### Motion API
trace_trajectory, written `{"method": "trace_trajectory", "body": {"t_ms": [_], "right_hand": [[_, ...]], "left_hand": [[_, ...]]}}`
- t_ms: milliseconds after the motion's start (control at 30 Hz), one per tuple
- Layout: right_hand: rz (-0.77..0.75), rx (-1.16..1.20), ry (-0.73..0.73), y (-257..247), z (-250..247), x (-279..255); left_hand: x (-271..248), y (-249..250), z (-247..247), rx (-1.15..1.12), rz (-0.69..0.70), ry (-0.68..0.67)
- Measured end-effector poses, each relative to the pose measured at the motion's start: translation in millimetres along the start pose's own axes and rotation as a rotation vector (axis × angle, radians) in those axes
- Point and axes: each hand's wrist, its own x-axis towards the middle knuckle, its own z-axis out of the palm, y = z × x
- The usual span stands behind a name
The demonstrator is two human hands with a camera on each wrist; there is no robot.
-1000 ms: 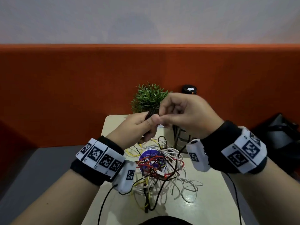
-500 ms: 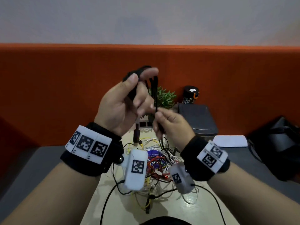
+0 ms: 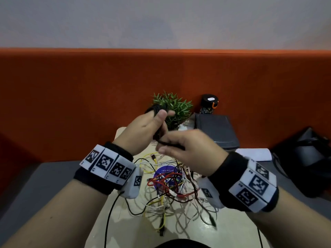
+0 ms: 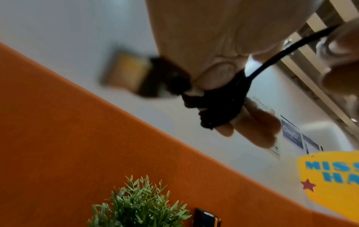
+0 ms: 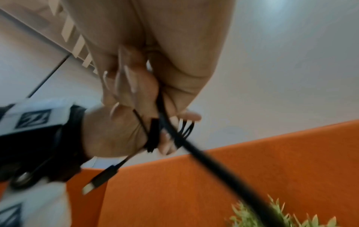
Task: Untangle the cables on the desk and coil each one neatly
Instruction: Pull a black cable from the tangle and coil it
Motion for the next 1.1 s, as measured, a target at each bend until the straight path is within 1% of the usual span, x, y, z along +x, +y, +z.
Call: {"method": "trace_trajectory", "body": {"t_ms": [133,167,267,333,400,467,567,633,700,733,767,833,900,967,1100], "right_hand": [[-0.019,0.156,0.175,5.5,-27.9,6.1],[-0.025,0.195,0.206,6.5,-33.4,7.3],[-0.052,0.343,0.273,12.1,-41.5,11.0],[-0.031,0.439,0.349,20.0,-41.9,14.0],[-0.005,0.464,0.404,29.3,-35.8,17.6],[0.040,0.519,0.418,36.0,-23.1,18.7],[0.150,0.695,0.379,39.4,0.3,16.9],[0.212,0.766,0.306,37.9,15.3,15.2],[0.297,0.860,0.236,36.8,26.8,14.2],[0.304,0.860,0.209,36.2,30.7,12.8],[0.283,0.802,0.183,36.8,33.5,10.2],[0.226,0.586,0.112,35.1,32.3,2.9],[0.221,0.423,0.042,31.7,26.8,-2.2],[0.246,0.377,-0.018,30.3,23.0,-4.7],[0.276,0.380,-0.093,32.4,16.0,-4.6]], "left_hand": [[-10.5,1.3,6.5,-0.044,0.066,-0.150],[-12.8,3.3,8.2,-0.084,0.054,-0.169],[-17.0,9.1,11.8,-0.277,-0.030,-0.181],[-18.2,13.7,12.2,-0.423,-0.051,-0.167],[-18.8,18.9,11.2,-0.561,-0.025,-0.143],[-17.3,23.1,9.4,-0.681,0.016,-0.120],[-14.0,25.9,5.0,-0.869,0.070,-0.084],[-12.4,24.4,2.9,-0.961,0.081,-0.068],[-11.4,23.8,1.6,-0.998,0.084,-0.045],[-11.3,24.1,0.8,-0.993,0.077,-0.023],[-11.3,24.3,-0.7,-0.978,0.072,0.002],[-11.2,24.3,-3.9,-0.946,0.070,0.055],[-10.5,23.6,-7.1,-0.926,0.063,0.111],[-10.1,23.8,-9.4,-0.924,0.054,0.156],[-7.7,25.5,-9.1,-0.901,0.057,0.211]]}}
